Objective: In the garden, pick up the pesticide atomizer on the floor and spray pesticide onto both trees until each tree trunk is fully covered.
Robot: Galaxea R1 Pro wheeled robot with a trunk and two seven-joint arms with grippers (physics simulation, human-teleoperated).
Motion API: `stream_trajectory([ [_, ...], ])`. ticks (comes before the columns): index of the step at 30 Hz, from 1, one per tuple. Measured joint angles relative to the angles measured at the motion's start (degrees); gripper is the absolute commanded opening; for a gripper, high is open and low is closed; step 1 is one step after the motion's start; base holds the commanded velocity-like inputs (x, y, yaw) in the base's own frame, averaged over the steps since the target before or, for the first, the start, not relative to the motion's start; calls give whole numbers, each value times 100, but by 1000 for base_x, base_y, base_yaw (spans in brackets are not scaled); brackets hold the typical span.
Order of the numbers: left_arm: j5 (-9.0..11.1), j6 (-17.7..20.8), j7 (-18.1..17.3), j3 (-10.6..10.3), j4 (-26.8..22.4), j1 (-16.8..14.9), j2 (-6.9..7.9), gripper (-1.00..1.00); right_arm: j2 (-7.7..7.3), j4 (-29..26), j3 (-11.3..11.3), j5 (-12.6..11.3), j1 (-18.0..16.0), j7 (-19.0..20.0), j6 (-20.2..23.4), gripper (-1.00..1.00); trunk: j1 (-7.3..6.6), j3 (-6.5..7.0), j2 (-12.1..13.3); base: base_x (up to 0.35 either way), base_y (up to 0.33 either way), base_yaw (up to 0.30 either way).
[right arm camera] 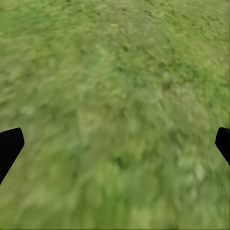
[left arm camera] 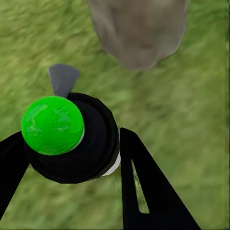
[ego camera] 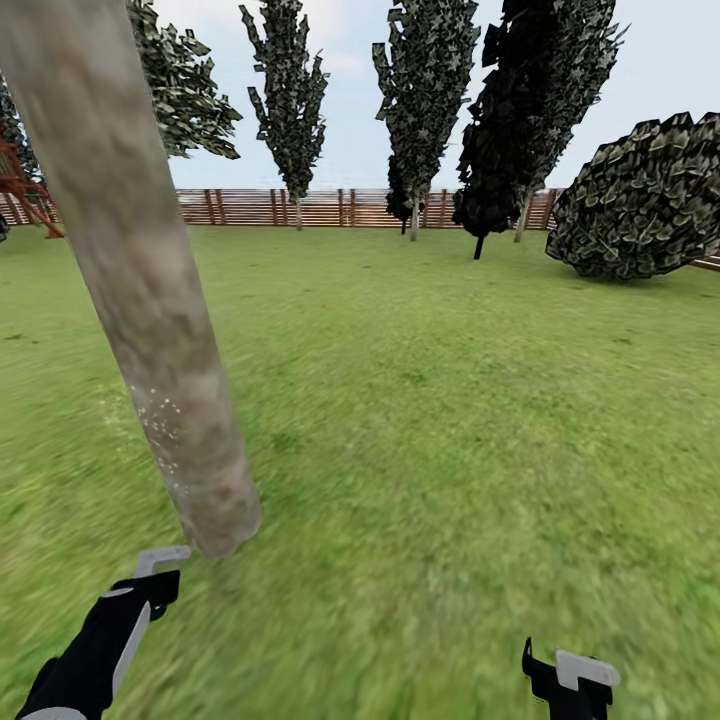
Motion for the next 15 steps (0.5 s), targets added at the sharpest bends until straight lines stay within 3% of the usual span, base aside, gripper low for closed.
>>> stream_trajectory([
  [3,-14,2,-3,37,-213,-3,-86,-100,0,0,0,-1,-1,5,0,100,0,0,0,213,-161,0],
  [7,-33,-9,-63,655,-392,-3,-31,-100,0,0,3,2,3,5,0,100,0,0,0,38,-36,0],
  [8,-26,-10,-59,717,-398,-3,-35,-100,0,0,2,4,2,4,0,100,0,0,0,7,-6,0],
  [12,-15,-17,-26,730,-404,-2,-164,-100,0,0,1,8,2,7,0,100,0,0,0,1,-1,0],
  [15,-50,-14,-33,518,-533,11,-217,-100,0,0,1,8,4,7,0,100,0,0,0,0,-93,0],
])
